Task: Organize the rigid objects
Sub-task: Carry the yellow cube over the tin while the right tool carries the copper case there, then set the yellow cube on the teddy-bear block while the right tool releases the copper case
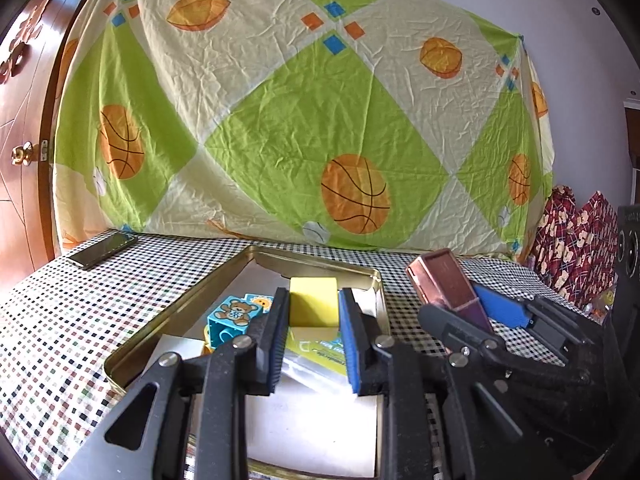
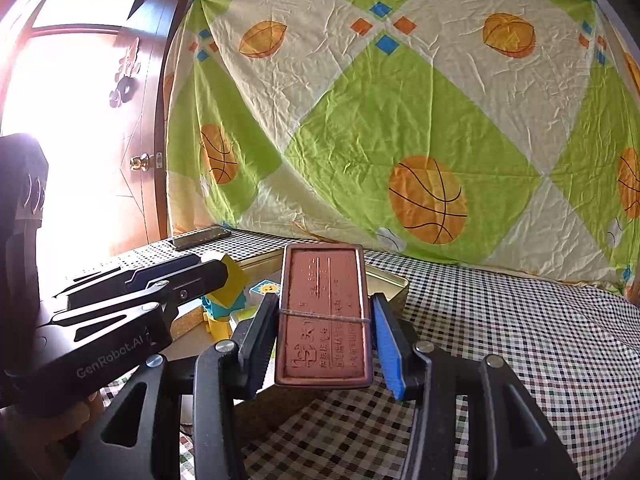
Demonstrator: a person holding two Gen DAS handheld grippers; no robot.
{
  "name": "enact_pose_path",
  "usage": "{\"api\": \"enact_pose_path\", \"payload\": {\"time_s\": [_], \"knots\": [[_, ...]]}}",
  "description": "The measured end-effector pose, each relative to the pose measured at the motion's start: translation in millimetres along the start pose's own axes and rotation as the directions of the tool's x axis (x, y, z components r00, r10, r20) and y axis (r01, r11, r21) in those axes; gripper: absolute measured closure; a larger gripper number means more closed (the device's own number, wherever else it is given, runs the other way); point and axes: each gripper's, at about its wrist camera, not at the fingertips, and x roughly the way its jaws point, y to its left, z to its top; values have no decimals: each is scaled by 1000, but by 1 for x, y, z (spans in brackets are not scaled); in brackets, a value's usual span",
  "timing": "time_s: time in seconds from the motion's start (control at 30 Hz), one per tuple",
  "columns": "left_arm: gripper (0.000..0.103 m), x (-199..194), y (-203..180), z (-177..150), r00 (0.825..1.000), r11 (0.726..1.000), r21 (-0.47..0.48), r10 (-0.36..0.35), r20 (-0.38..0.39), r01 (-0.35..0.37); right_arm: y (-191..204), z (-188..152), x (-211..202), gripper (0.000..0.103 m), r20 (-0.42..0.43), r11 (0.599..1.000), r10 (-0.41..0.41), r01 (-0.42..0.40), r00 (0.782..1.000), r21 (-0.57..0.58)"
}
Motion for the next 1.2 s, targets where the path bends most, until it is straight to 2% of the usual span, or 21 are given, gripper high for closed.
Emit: {"api": "enact_pose_path", "payload": {"time_s": [0.57, 0.87, 1.03, 1.2], "knots": [[79, 6, 34, 6, 995, 996, 16, 90, -40, -89, 20, 13, 23, 54, -31, 998, 40, -41, 999, -43], [79, 32, 52, 13, 986, 996, 26, 93, -136, -90, 17, 33, 66, 54, -135, 998, 62, -64, 989, -10], [79, 39, 55, 19, 981, 994, 49, 104, -164, -97, 11, 36, 93, 54, -213, 997, 73, -68, 974, 30], [79, 44, 52, 20, 978, 993, 73, 107, -180, -95, 17, 33, 107, 54, -249, 998, 64, -66, 966, 4]]}}
